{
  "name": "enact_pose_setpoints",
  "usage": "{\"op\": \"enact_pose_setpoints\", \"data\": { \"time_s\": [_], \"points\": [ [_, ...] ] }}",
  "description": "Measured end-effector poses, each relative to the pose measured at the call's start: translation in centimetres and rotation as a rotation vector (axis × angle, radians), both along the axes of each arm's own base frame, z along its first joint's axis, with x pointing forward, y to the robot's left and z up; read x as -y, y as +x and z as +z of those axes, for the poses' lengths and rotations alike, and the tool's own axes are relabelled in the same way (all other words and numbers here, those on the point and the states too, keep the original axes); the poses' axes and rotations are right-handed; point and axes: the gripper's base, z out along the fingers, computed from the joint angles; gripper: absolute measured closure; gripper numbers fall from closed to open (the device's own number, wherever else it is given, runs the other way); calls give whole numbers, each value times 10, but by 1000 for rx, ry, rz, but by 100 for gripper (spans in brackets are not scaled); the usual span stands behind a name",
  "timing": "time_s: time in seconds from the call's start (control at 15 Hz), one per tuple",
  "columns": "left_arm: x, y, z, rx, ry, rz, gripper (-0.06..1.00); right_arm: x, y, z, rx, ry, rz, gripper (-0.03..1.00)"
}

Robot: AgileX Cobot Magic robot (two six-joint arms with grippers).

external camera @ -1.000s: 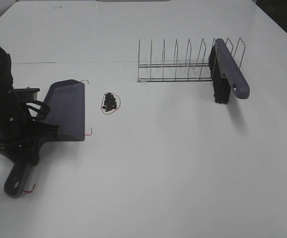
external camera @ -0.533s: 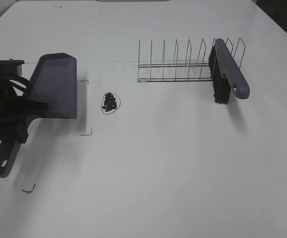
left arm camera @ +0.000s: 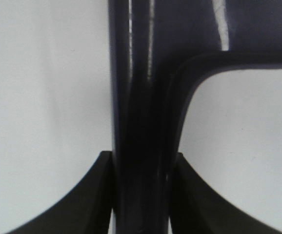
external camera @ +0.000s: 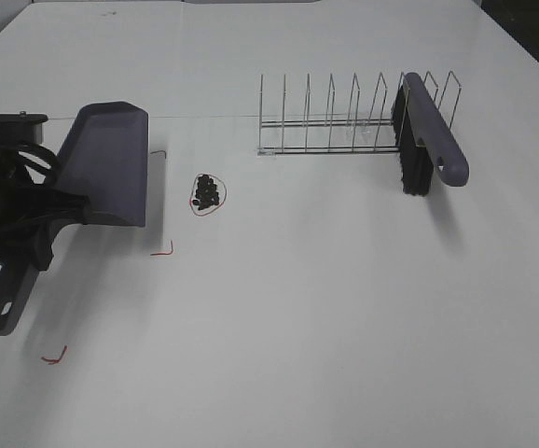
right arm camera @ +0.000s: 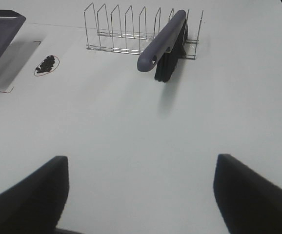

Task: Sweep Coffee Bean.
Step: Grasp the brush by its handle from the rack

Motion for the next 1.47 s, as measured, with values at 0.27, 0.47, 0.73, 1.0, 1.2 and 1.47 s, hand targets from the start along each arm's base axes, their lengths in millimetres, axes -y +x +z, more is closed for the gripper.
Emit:
{"op": "enact_pose_setpoints", "data": {
  "time_s": [0.27, 0.47, 0.73, 1.0, 1.2, 1.47],
  "points": [
    [0, 0, 0, 1, 0, 0, 67, 2, 44, 26, 3, 1, -25, 22],
    [0, 0, 0, 2, -1, 0, 67, 0, 104, 45, -88, -90, 38, 22],
    [0, 0, 0, 2, -1, 0, 67, -5, 192, 78, -206, -124, 74, 22],
    [1, 0, 0, 4, -7, 4, 67, -11, 296, 74, -388, -114, 87, 22],
    [1, 1, 0, 7, -8, 4, 67, -14, 355, 63, -473, -93, 81, 22],
    [1, 1, 0, 7, -8, 4, 67, -18, 428, 38, -606, -54, 44, 22]
  ]
}}
